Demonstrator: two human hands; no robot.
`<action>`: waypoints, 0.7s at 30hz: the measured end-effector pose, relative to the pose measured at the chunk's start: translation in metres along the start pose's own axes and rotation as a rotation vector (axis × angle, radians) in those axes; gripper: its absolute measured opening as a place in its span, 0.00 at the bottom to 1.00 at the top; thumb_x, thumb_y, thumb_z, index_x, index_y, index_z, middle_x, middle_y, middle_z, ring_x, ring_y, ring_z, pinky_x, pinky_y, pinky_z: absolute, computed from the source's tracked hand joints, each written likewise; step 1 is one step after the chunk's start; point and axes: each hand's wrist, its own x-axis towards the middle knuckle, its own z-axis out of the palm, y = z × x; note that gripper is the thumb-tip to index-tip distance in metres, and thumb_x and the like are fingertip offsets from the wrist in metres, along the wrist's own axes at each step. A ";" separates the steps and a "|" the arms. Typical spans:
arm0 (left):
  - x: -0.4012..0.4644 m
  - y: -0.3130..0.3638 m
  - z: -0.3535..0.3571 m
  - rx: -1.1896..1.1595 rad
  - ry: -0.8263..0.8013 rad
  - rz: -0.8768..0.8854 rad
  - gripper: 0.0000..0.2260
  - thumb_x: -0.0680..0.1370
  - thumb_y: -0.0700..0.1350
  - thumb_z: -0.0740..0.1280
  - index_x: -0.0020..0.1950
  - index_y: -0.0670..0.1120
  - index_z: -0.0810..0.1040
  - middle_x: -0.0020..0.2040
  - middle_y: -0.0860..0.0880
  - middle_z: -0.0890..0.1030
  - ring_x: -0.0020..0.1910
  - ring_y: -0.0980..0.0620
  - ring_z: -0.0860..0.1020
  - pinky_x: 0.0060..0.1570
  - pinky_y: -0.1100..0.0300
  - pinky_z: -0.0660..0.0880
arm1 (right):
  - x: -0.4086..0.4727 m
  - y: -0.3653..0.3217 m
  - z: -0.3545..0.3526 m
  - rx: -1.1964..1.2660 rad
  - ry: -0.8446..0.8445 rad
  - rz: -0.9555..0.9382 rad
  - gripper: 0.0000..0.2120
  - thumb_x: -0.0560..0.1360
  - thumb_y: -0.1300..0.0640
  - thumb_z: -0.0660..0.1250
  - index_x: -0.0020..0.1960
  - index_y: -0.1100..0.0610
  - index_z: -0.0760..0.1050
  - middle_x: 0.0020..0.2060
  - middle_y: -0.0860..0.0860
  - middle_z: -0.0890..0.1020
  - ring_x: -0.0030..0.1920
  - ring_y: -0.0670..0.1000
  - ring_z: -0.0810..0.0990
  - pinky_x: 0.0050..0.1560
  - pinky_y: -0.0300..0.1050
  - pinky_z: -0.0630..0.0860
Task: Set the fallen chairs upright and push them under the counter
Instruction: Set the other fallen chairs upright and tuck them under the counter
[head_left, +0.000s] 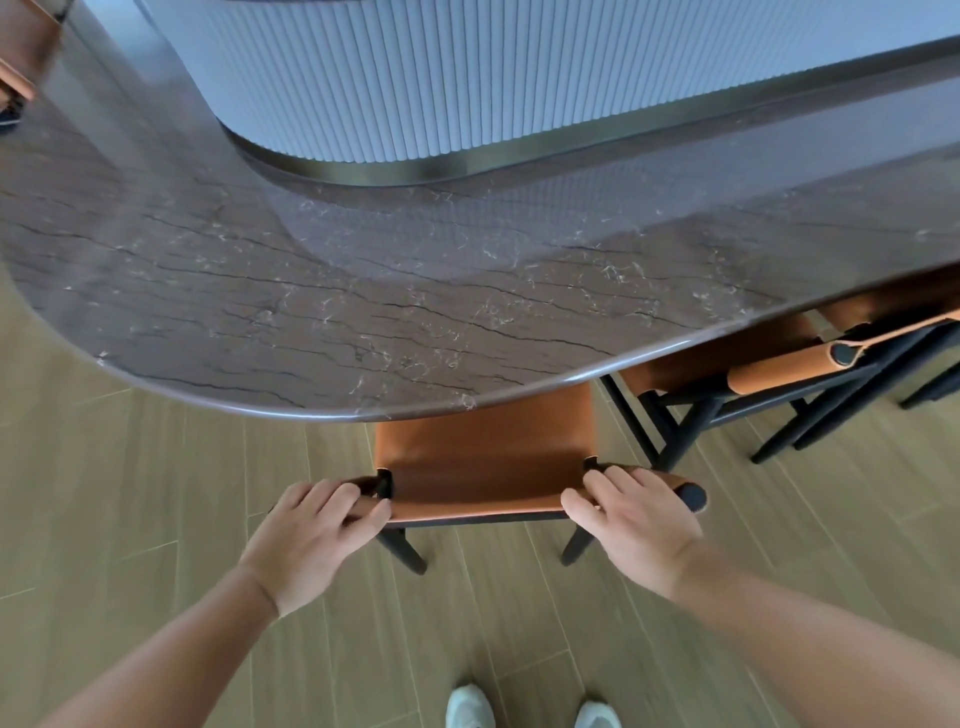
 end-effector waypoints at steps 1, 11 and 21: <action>0.001 -0.002 0.000 -0.002 0.004 -0.013 0.22 0.69 0.37 0.55 0.62 0.48 0.71 0.44 0.43 0.78 0.38 0.41 0.79 0.37 0.51 0.76 | 0.002 0.001 0.001 0.002 0.014 0.019 0.27 0.59 0.68 0.73 0.55 0.58 0.70 0.38 0.54 0.75 0.34 0.56 0.74 0.31 0.53 0.75; 0.036 -0.034 -0.010 0.064 0.153 -0.007 0.25 0.69 0.34 0.53 0.65 0.47 0.72 0.44 0.44 0.78 0.38 0.42 0.76 0.37 0.51 0.74 | 0.040 0.042 -0.018 -0.035 0.061 -0.004 0.29 0.59 0.68 0.74 0.57 0.58 0.69 0.40 0.55 0.75 0.35 0.55 0.74 0.32 0.51 0.74; 0.055 -0.042 -0.026 -0.048 0.083 -0.008 0.27 0.61 0.31 0.65 0.59 0.46 0.72 0.41 0.44 0.75 0.36 0.44 0.74 0.34 0.53 0.75 | 0.055 0.058 -0.026 -0.063 0.025 -0.010 0.28 0.59 0.64 0.77 0.55 0.56 0.71 0.41 0.53 0.75 0.36 0.54 0.73 0.32 0.48 0.74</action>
